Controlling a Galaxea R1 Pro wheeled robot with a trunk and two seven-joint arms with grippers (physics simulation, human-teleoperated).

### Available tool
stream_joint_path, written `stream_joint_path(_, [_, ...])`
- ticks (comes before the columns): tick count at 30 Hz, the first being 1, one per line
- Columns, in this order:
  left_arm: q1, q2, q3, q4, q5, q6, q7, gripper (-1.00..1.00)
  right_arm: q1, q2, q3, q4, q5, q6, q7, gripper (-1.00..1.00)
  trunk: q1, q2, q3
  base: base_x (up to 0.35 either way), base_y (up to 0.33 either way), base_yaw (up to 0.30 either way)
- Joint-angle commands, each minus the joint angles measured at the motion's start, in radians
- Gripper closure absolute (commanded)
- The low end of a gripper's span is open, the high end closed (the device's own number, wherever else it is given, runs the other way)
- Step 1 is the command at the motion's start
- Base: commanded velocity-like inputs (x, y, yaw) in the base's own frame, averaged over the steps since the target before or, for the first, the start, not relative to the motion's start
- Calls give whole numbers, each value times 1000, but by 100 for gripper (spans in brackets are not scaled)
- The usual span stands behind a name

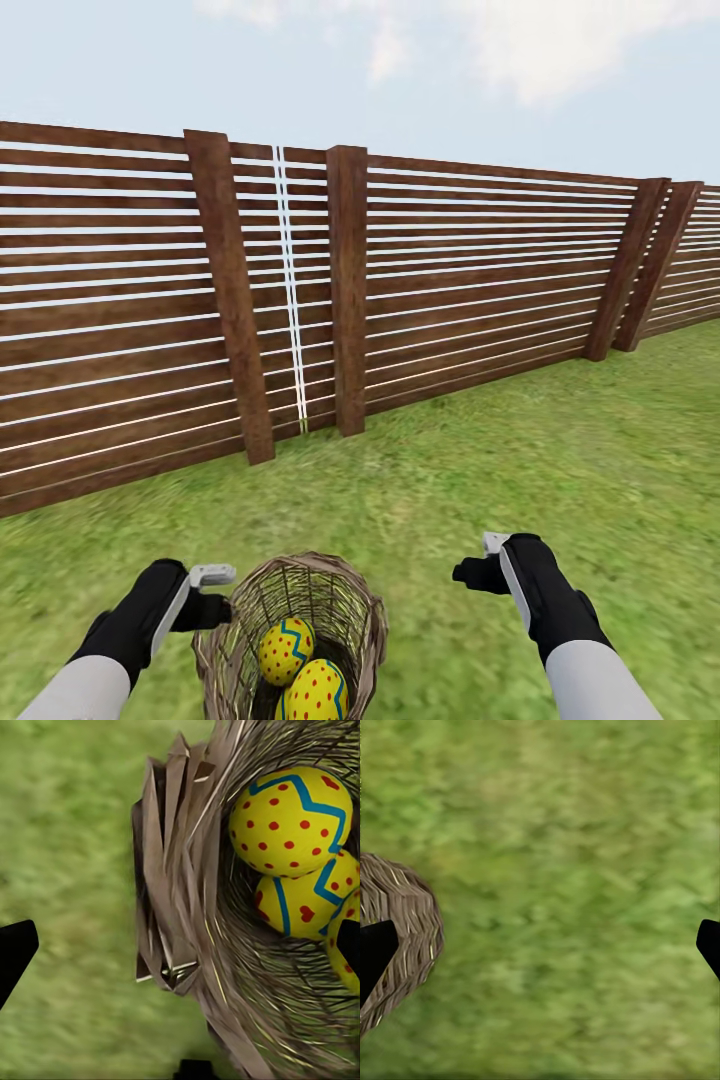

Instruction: Take the three Easter eggs out of the wicker basket on the lawn in the garden, then place them on the lawn next to a single tree (choose any tree) so that all three eggs are next to the same tree and none are left in the basket.

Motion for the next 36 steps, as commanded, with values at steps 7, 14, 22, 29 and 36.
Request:
stream_joint_path(7, [0,-12,27,-3,-5,4,-6,-100,-1,1,-5,-1,11,4,9,-100,0,0,-1,0,0,0])
stream_joint_path(14, [-2,-17,52,-57,-4,3,-7,-100,-1,0,-5,-1,11,4,9,-100,0,0,-1,0,0,0])
stream_joint_path(22, [-2,-18,54,-83,-4,7,-7,-100,-1,0,-5,-3,8,5,8,-100,0,0,-1,0,0,0])
stream_joint_path(29, [-3,-31,54,-82,-4,15,-8,-100,-1,0,-5,-4,6,5,8,-100,27,-49,-23,0,0,0])
stream_joint_path(36, [-3,-37,53,-80,-4,18,-8,-100,-1,0,-5,-4,6,5,9,-100,54,-98,-45,0,0,0])
